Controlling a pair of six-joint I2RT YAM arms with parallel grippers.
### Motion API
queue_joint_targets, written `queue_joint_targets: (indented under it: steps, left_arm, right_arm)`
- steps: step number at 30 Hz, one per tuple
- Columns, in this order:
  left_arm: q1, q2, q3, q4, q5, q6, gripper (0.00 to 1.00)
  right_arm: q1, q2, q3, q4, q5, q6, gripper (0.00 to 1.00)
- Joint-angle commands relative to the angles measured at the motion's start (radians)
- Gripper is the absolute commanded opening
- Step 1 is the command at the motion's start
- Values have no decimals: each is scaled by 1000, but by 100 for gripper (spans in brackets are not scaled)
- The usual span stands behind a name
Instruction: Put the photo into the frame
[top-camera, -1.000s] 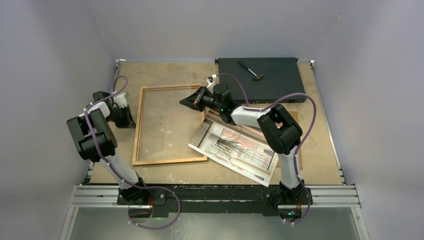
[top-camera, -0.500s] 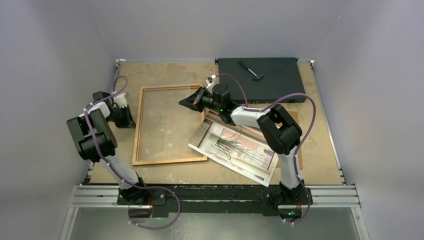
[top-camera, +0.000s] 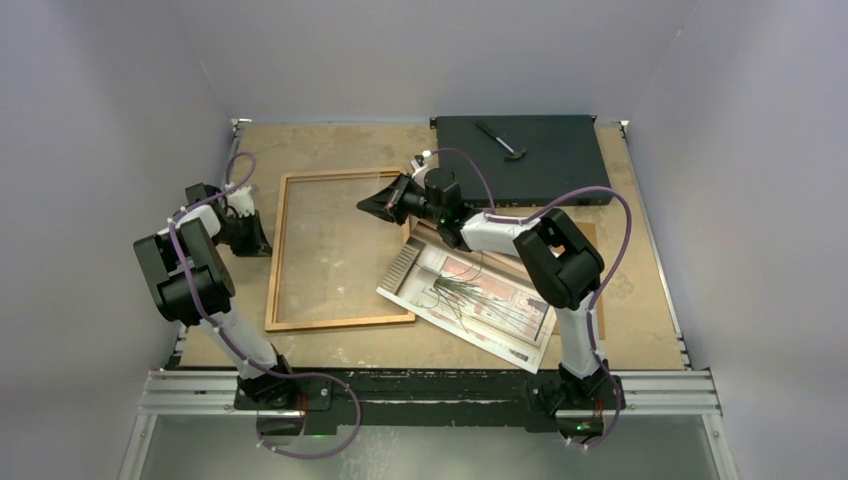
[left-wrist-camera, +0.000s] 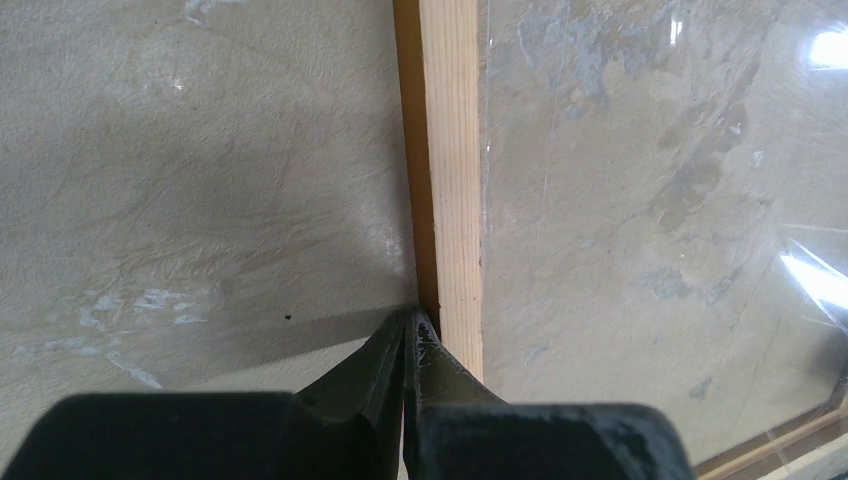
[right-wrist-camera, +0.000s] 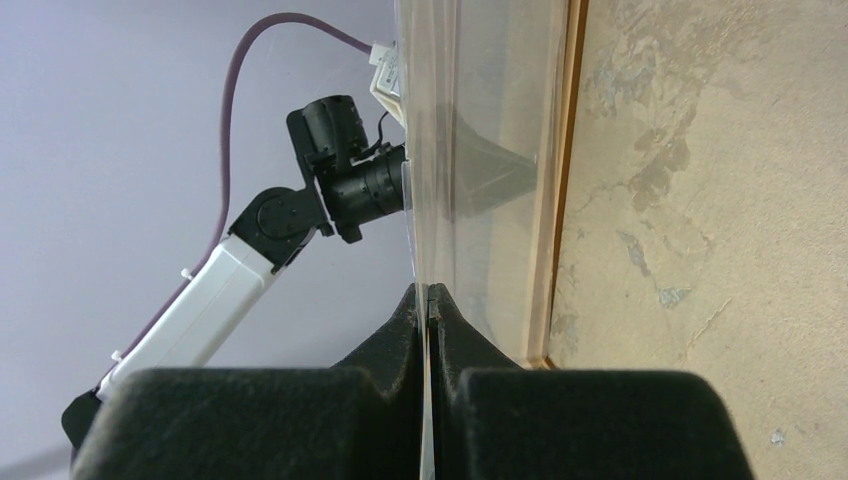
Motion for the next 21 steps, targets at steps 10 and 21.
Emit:
queue_joint_targets:
  steps: [10,21]
  left_arm:
    - [-9,-14,-27,-7,-4,-5,0]
    - [-4,-13,-22,-7,-6,-8,0]
  right_arm:
    - [-4,-67,-38,66,-8,16,0]
    - [-14,-96,-66,72,-6,10,0]
